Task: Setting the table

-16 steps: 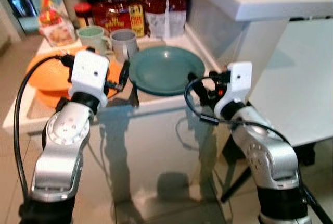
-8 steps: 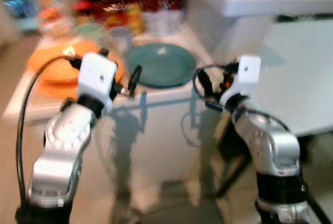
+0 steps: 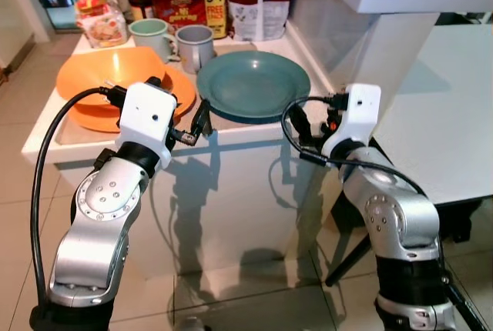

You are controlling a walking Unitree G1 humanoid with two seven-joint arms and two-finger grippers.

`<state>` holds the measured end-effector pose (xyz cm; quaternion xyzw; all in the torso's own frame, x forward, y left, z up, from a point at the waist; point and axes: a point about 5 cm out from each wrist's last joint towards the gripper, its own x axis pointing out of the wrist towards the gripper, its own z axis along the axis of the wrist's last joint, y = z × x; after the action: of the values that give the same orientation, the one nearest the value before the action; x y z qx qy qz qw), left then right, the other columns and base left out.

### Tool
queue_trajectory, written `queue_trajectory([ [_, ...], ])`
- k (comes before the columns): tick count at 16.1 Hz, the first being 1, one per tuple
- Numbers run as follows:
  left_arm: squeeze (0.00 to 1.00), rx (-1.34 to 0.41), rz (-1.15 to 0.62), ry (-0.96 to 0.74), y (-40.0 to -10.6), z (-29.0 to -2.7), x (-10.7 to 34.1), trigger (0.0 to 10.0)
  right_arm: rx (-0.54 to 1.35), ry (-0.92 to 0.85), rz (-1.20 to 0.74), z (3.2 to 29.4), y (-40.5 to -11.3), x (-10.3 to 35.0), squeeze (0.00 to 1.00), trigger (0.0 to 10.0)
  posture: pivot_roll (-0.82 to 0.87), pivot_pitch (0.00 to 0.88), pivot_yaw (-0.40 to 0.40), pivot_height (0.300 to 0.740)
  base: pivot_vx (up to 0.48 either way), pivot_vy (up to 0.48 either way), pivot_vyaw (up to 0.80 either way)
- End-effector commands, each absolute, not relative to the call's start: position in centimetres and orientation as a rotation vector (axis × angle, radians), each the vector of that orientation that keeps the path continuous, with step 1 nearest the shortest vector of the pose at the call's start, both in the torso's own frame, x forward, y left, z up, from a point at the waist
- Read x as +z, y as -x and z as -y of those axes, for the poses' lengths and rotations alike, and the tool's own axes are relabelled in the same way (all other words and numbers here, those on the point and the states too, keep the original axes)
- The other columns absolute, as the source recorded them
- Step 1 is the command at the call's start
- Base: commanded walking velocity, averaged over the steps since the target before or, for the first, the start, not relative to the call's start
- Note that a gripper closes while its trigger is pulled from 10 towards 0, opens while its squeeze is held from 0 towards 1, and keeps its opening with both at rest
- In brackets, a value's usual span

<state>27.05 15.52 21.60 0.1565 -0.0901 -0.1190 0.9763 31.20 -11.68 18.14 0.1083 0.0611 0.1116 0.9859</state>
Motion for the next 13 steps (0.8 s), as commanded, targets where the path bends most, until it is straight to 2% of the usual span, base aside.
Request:
queue_trajectory([
  [1,0.0,-0.237,0.178,-0.32,-27.3,-15.5,21.7,10.0,0.205,-0.227,-0.102,11.9,-31.4,18.6,0.0,10.0,0.08,0.001,-0.008,0.74,0.0,0.0,0.0],
  [2,0.0,-0.243,0.18,-0.321,-27.3,-15.4,21.7,10.0,0.193,-0.249,-0.12,12.0,-31.8,18.5,0.0,10.0,0.08,0.003,-0.008,0.74,0.0,0.0,0.0],
  [3,0.0,-0.248,0.179,-0.326,-27.3,-15.4,21.7,10.0,0.155,-0.272,-0.169,12.3,-32.1,18.0,0.9,10.0,0.08,0.004,-0.007,0.74,0.0,0.0,0.0],
  [4,0.0,-0.25,0.18,-0.33,-27.3,-15.4,21.7,10.0,0.144,-0.285,-0.185,12.4,-32.4,17.8,1.0,10.0,0.09,0.006,-0.009,0.74,0.0,0.0,0.0],
  [8,0.0,-0.306,0.182,-0.341,-26.9,-15.0,21.6,10.0,0.109,-0.44,-0.234,12.4,-34.4,17.3,1.0,10.0,0.09,0.012,-0.008,0.74,0.0,0.0,0.0],
  [13,0.0,-0.297,0.194,-0.353,-27.0,-15.2,22.0,10.0,0.201,-0.509,-0.259,10.6,-37.7,18.1,1.0,10.0,0.11,0.01,-0.019,0.74,0.0,0.0,0.0],
])
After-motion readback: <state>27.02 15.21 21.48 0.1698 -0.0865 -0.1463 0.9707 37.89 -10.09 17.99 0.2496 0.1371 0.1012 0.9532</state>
